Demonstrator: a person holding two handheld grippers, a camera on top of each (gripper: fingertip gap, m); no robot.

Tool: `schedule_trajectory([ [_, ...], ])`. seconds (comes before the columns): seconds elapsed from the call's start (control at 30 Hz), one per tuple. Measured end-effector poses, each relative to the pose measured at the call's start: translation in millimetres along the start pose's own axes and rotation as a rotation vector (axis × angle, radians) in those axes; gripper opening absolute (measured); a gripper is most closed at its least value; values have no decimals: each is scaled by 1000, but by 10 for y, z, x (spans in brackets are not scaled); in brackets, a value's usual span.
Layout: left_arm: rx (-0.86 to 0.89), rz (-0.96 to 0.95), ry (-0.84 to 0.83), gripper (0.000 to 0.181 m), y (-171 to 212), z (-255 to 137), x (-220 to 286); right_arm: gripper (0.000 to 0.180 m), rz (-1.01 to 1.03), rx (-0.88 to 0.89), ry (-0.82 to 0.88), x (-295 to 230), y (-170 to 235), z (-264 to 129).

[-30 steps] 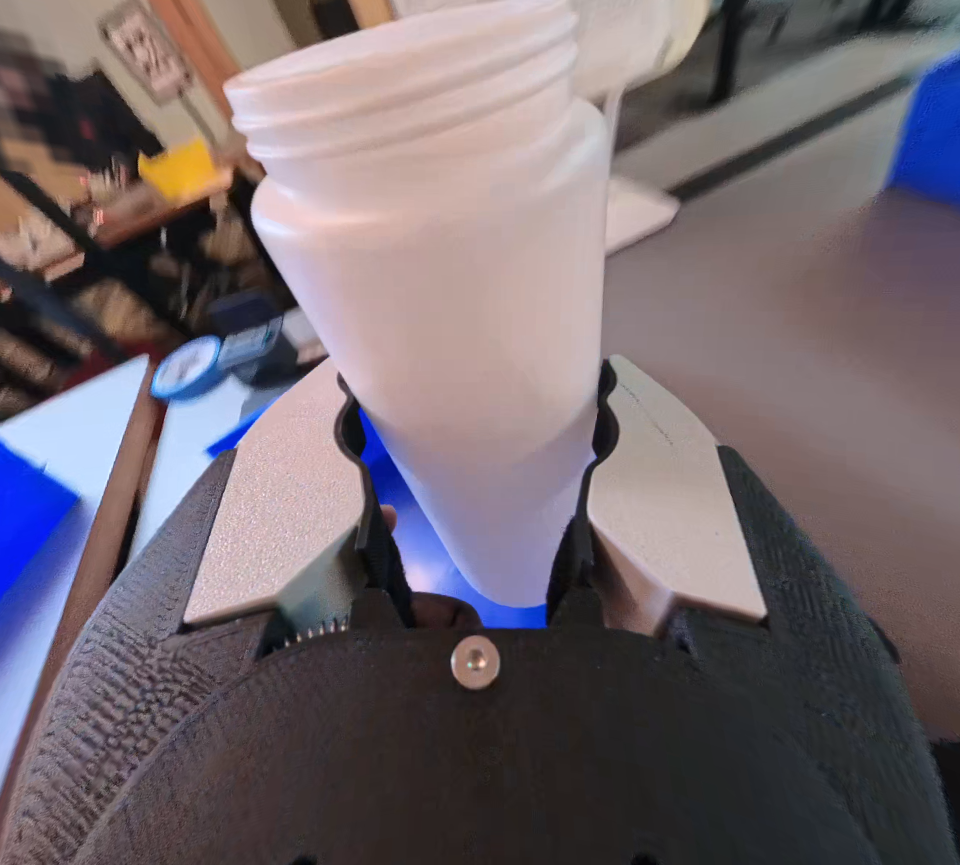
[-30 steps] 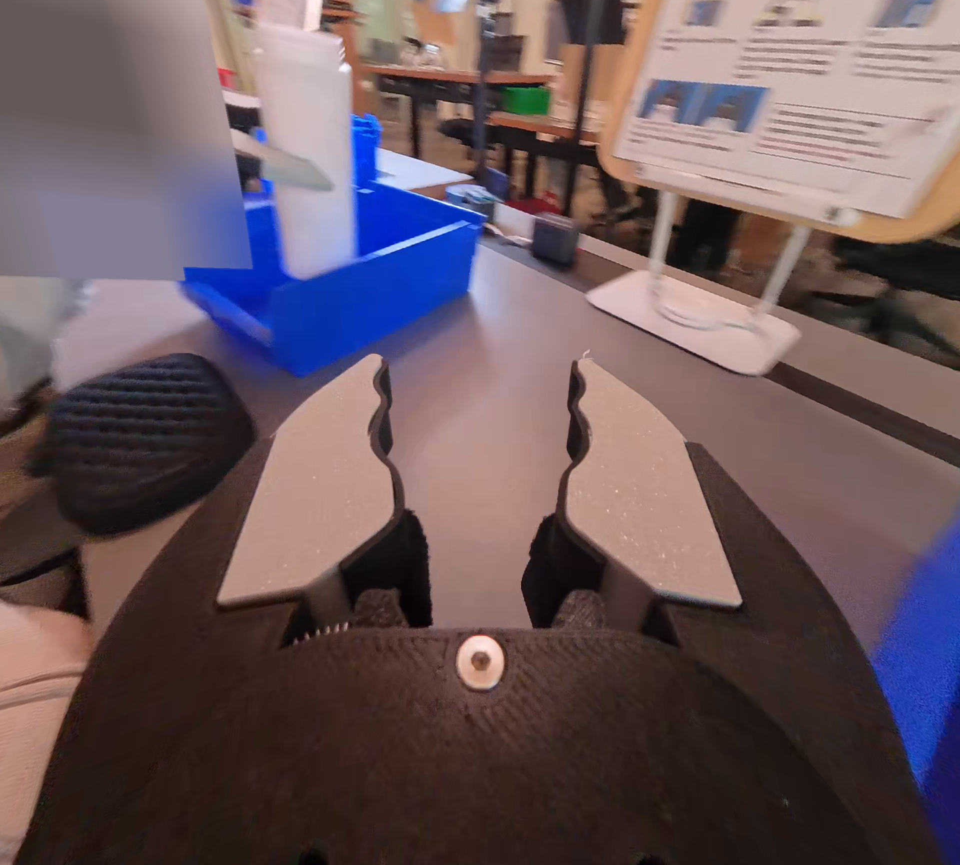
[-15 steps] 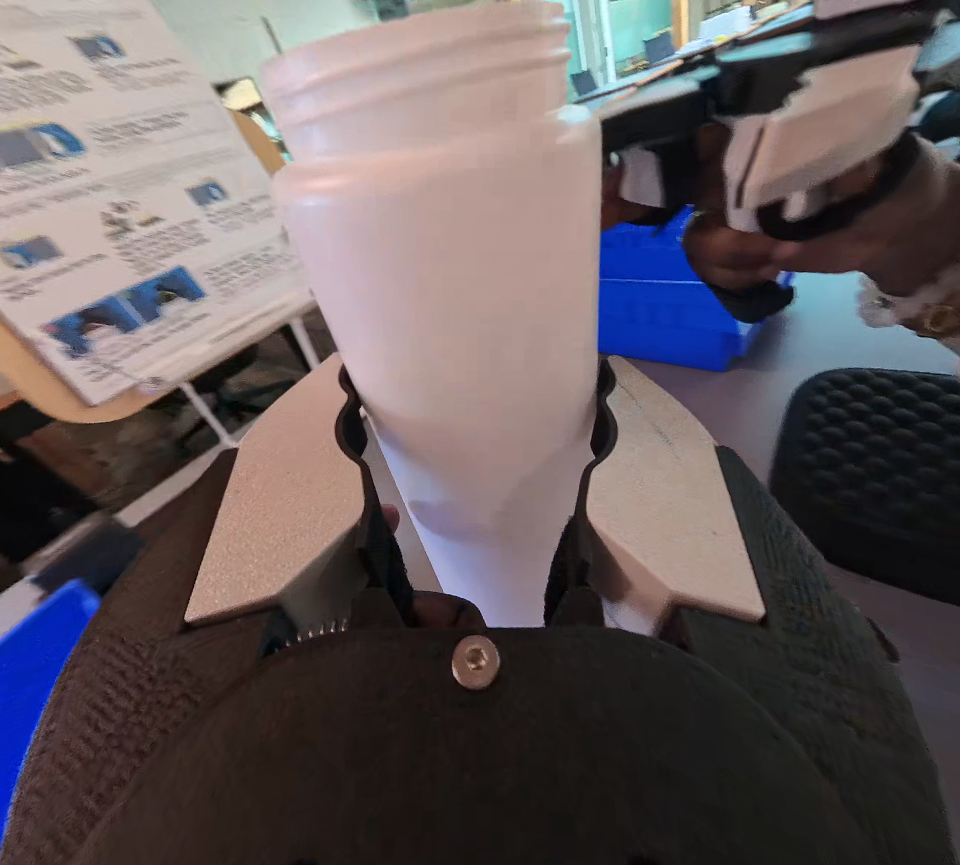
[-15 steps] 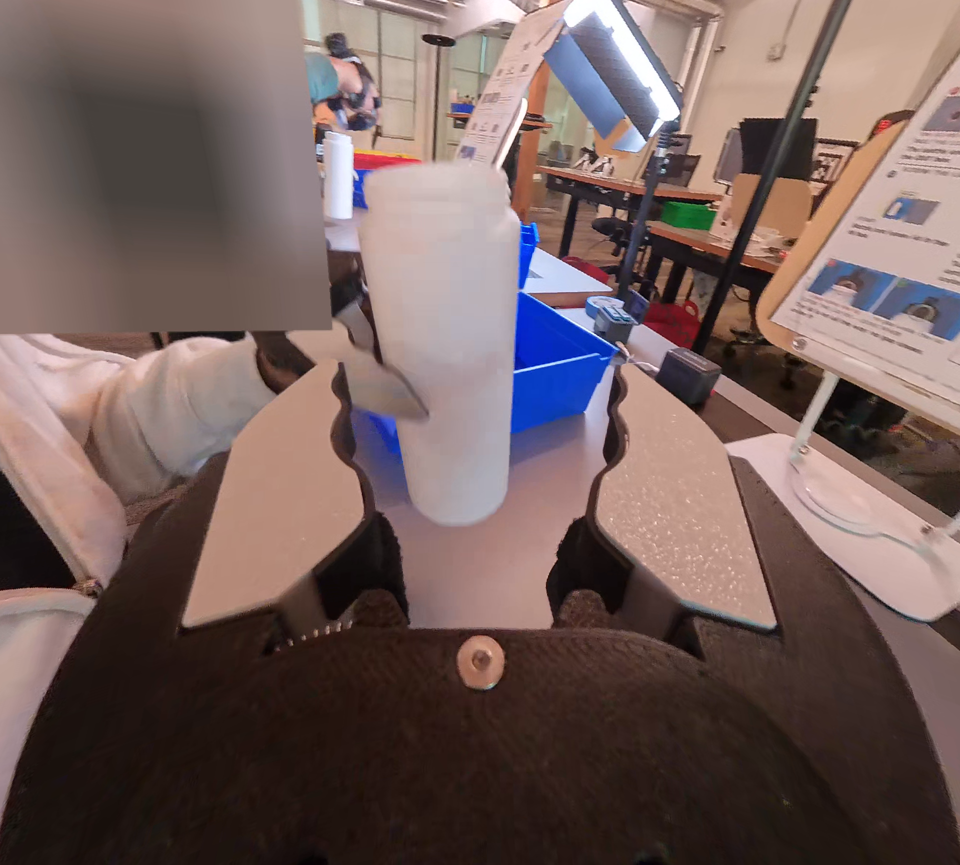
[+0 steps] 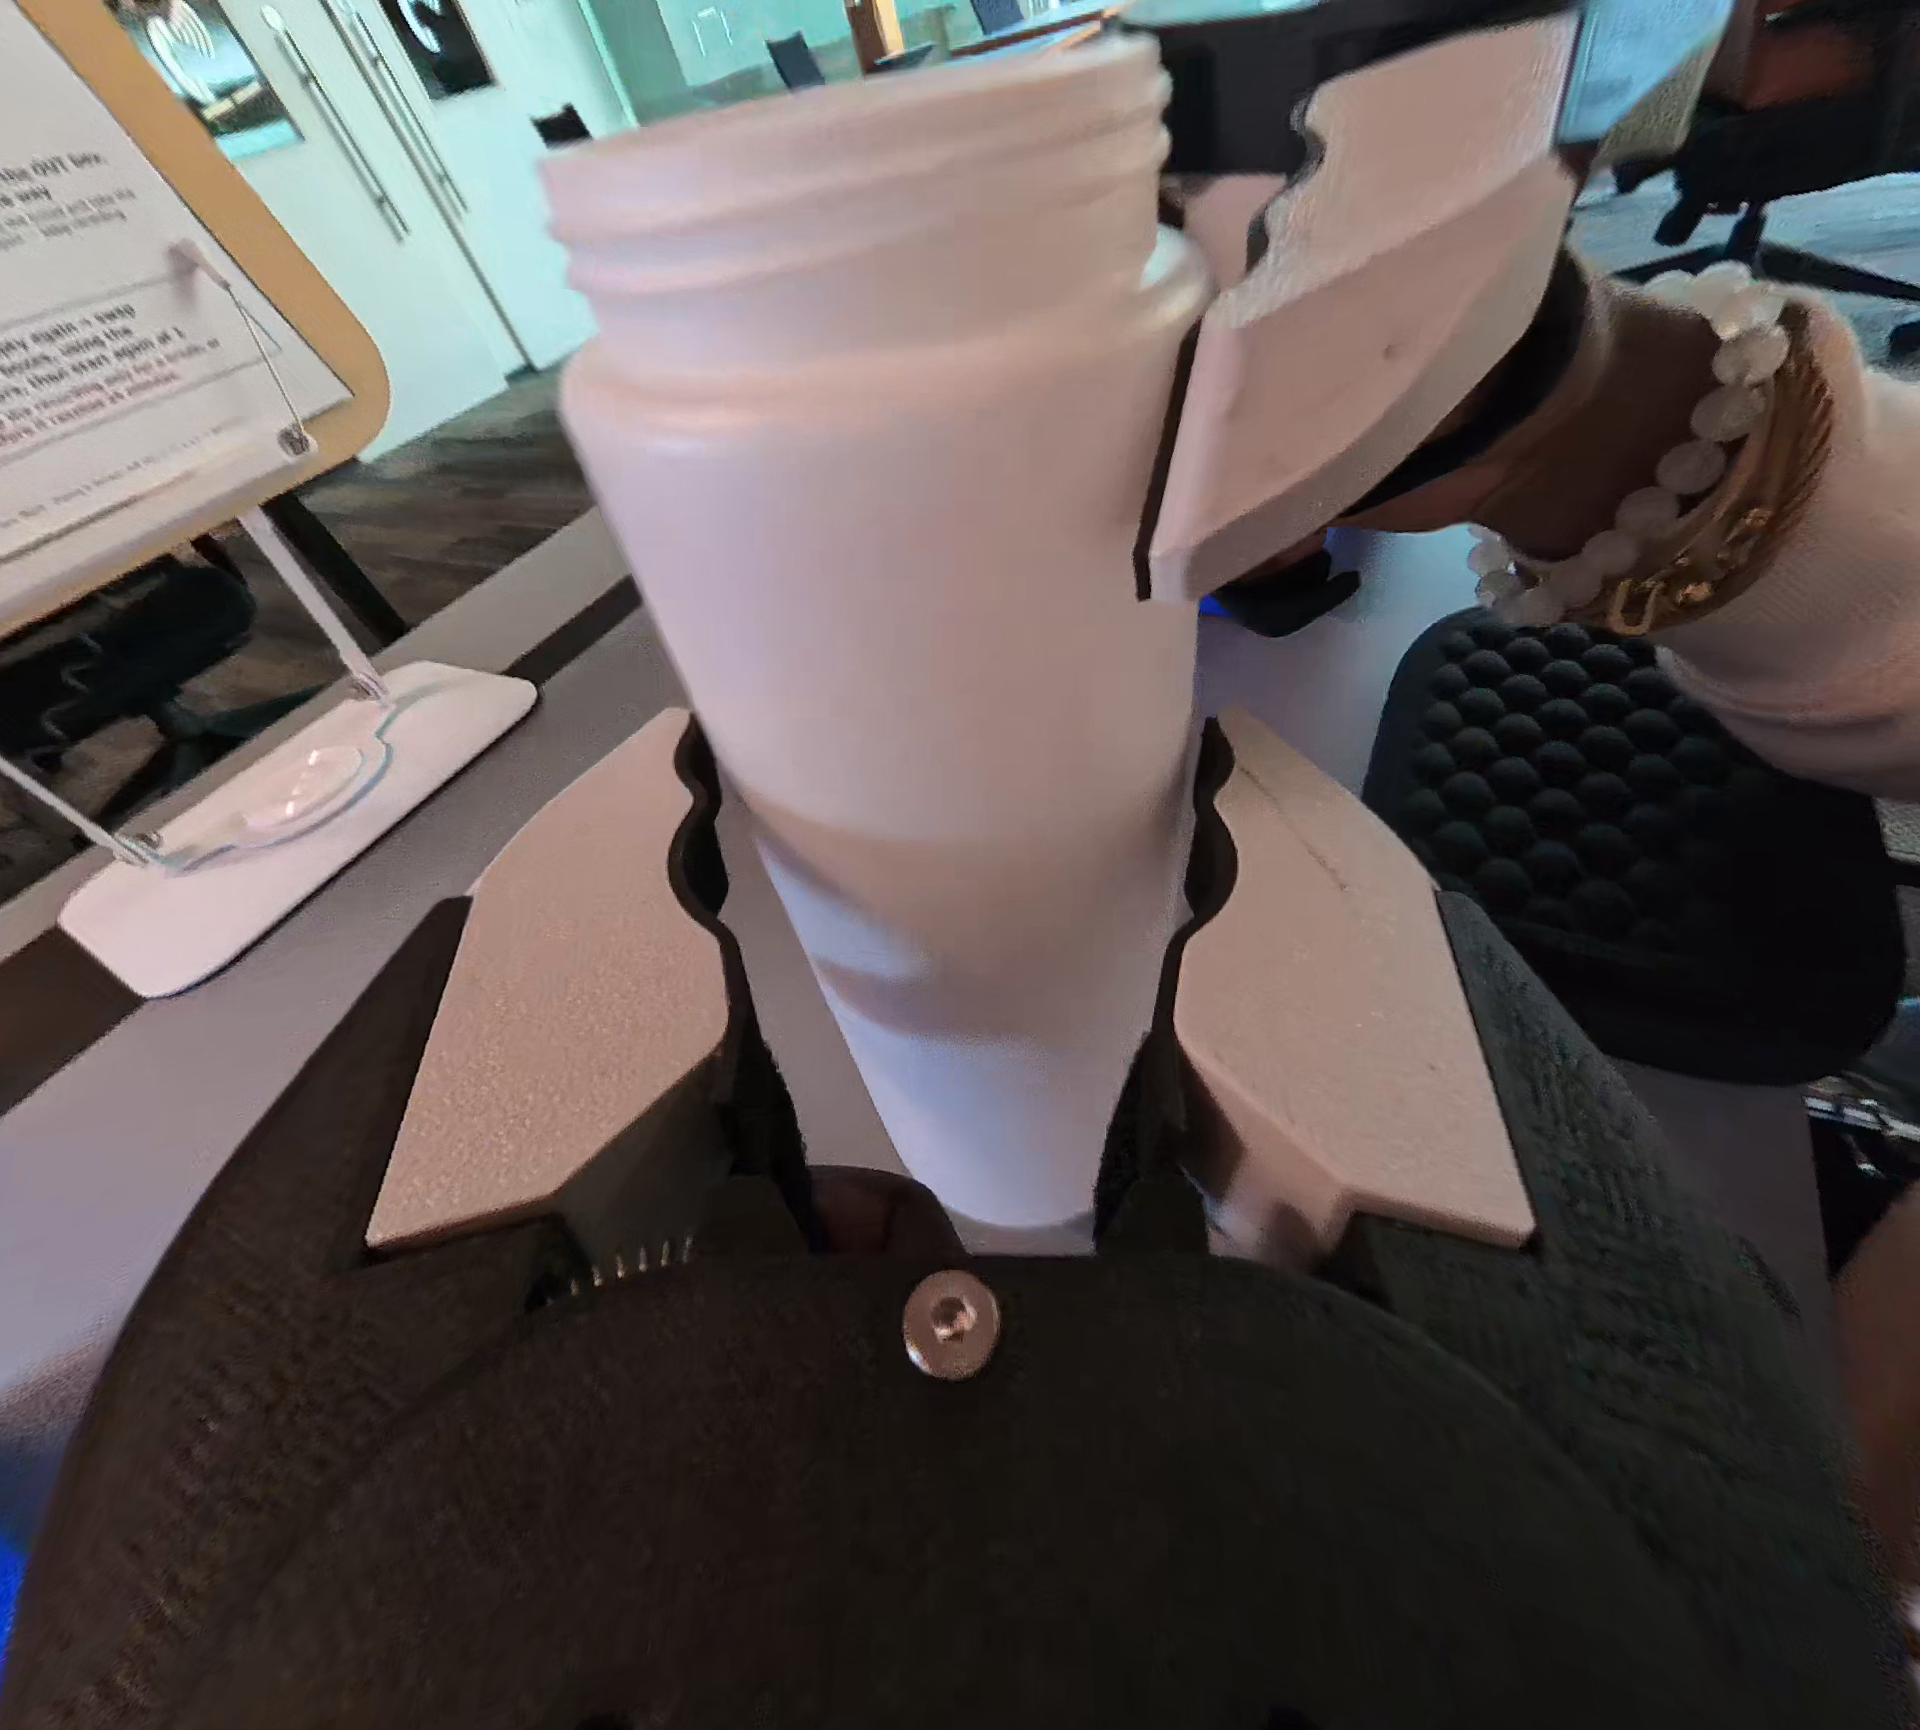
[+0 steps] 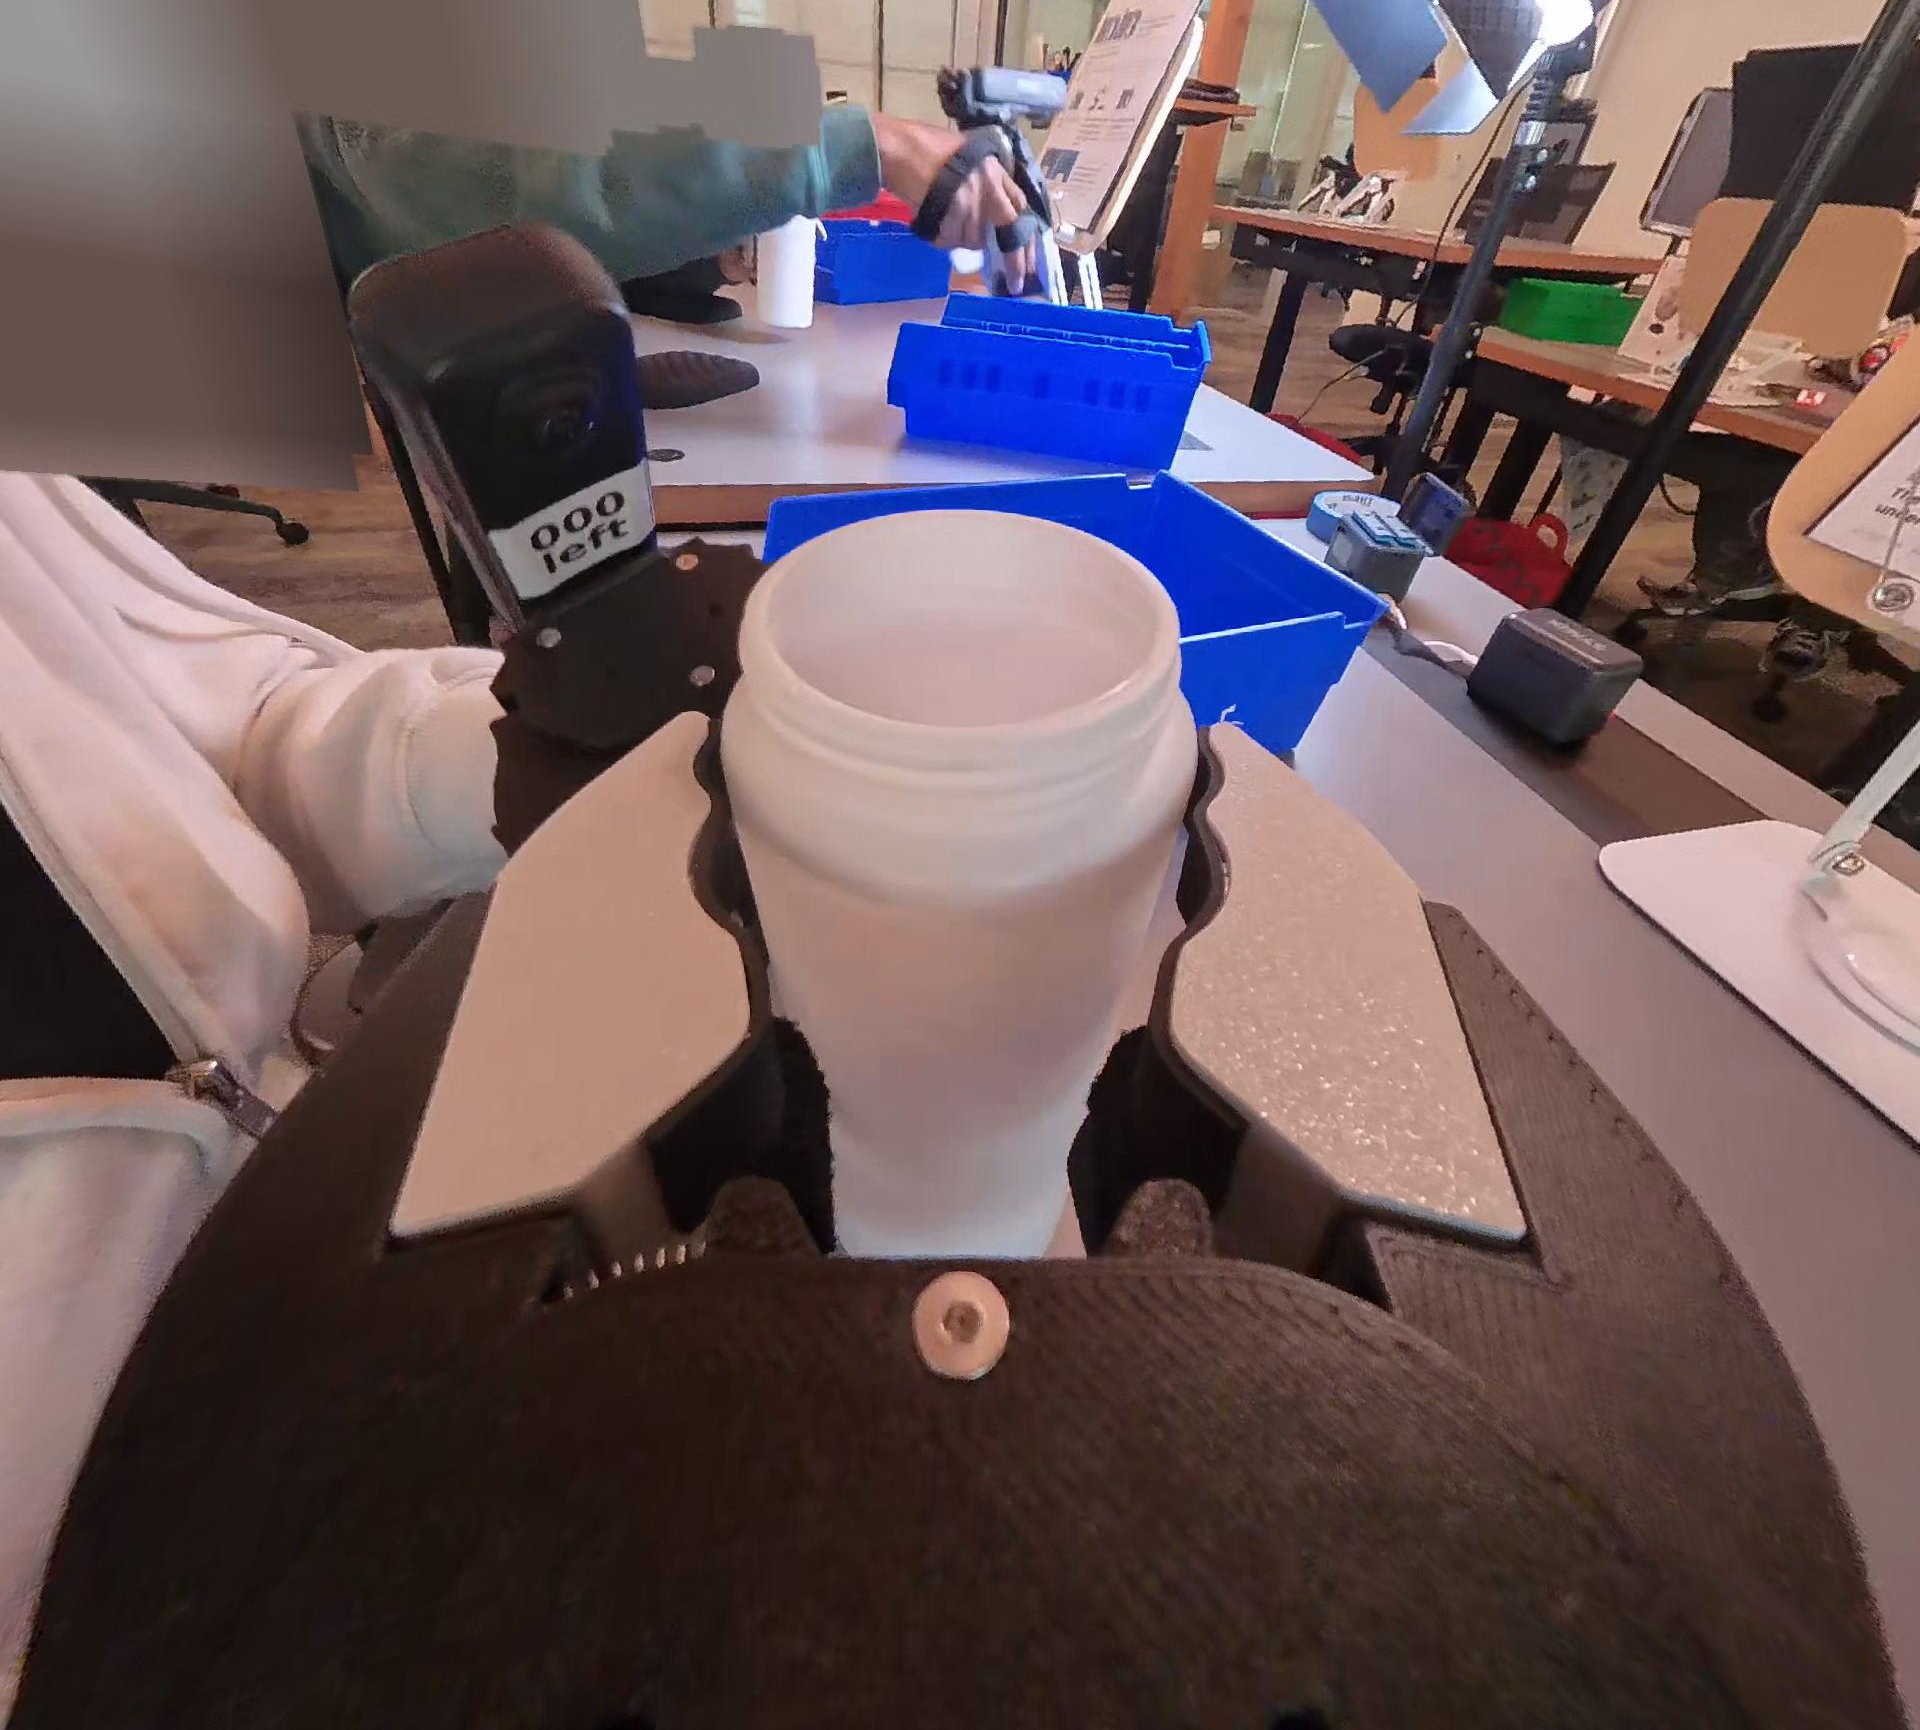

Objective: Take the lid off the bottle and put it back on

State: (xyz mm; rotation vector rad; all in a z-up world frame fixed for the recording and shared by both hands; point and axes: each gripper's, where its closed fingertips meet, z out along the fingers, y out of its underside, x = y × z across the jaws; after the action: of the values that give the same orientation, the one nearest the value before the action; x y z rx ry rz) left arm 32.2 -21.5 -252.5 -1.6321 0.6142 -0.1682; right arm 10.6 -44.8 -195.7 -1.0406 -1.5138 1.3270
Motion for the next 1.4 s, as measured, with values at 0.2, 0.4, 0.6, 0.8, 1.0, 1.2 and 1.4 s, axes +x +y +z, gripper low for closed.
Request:
schedule_trajectory([
  [0.2,64,-122,-56,93,-111,-409,-310,84,36,-19,76,249,221,-79],
  [0.4,96,-203,-276,87,-181,-1077,-973,85,60,-21,83,307,322,-93],
  [0.6,-183,-326,-472,84,275,-1440,-1810,85,50,-28,67,292,319,-44],
  [0.8,-585,-406,-534,80,1298,-1305,-2475,94,38,42,53,263,233,-68],
  [1.0,-779,-403,-470,81,1976,-1070,-2738,97,51,104,70,307,168,-168],
  [1.2,-789,-432,-401,86,2276,-930,-2738,94,85,145,94,384,155,-253],
  [1.4,-755,-382,-457,68,2241,-1006,-2813,92,88,144,102,409,174,-261],
])
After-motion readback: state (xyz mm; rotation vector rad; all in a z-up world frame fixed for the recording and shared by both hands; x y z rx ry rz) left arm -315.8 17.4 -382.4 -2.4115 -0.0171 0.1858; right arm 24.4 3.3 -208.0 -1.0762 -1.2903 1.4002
